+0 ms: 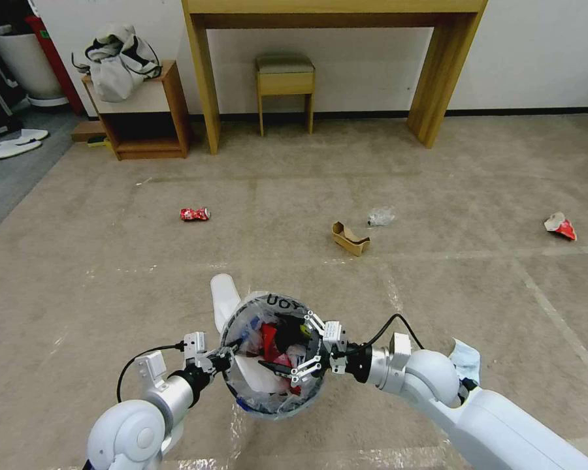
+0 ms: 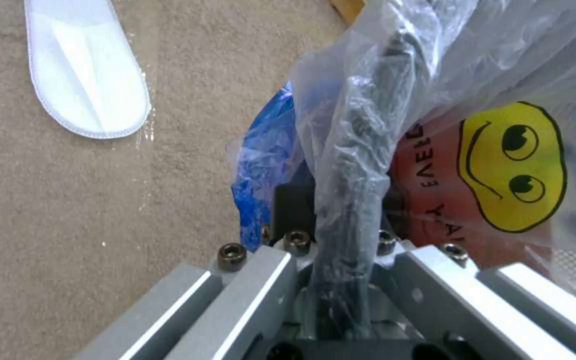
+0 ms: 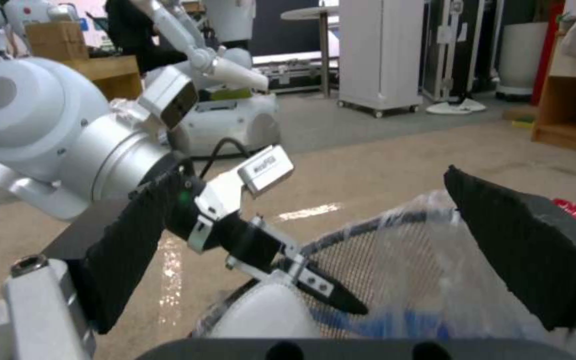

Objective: Pick up the trash bin and place the garbage on the floor into it.

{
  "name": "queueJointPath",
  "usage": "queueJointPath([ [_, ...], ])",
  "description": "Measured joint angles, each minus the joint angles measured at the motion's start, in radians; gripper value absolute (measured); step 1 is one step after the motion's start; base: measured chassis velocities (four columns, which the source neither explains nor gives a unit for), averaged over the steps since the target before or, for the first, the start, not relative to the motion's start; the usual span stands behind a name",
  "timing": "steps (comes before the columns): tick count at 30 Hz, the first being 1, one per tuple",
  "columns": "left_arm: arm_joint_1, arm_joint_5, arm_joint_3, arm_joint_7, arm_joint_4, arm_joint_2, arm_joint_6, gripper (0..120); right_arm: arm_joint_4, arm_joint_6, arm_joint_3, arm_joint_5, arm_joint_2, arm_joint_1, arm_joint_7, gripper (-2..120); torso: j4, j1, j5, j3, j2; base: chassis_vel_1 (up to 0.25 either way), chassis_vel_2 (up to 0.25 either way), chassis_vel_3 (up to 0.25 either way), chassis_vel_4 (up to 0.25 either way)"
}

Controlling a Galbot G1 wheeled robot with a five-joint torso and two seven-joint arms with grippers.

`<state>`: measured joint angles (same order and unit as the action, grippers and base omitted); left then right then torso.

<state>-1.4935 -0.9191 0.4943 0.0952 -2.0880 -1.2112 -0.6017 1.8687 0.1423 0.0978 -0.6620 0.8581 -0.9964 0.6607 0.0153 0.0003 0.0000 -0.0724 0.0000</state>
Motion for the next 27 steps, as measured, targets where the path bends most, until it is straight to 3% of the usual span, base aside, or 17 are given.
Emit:
queueJointPath([
  [17, 0.014, -0.001, 0.015, 0.0, 0.03, -0.012, 0.008, 0, 0.121, -0.005, -0.145, -0.112, -0.053, -0.016, -0.052, 100, 0.0, 0.0, 0.0, 0.0, 0.0, 0.0, 0.0, 0.0, 0.0],
  [27, 0.014, 0.006, 0.038, -0.001, 0.03, -0.007, 0.014, 0, 0.079, 0.004, -0.27, -0.145, -0.049, -0.031, -0.087, 100, -0.0001, 0.0, 0.0001, 0.0, 0.0, 0.0, 0.0, 0.0, 0.0],
])
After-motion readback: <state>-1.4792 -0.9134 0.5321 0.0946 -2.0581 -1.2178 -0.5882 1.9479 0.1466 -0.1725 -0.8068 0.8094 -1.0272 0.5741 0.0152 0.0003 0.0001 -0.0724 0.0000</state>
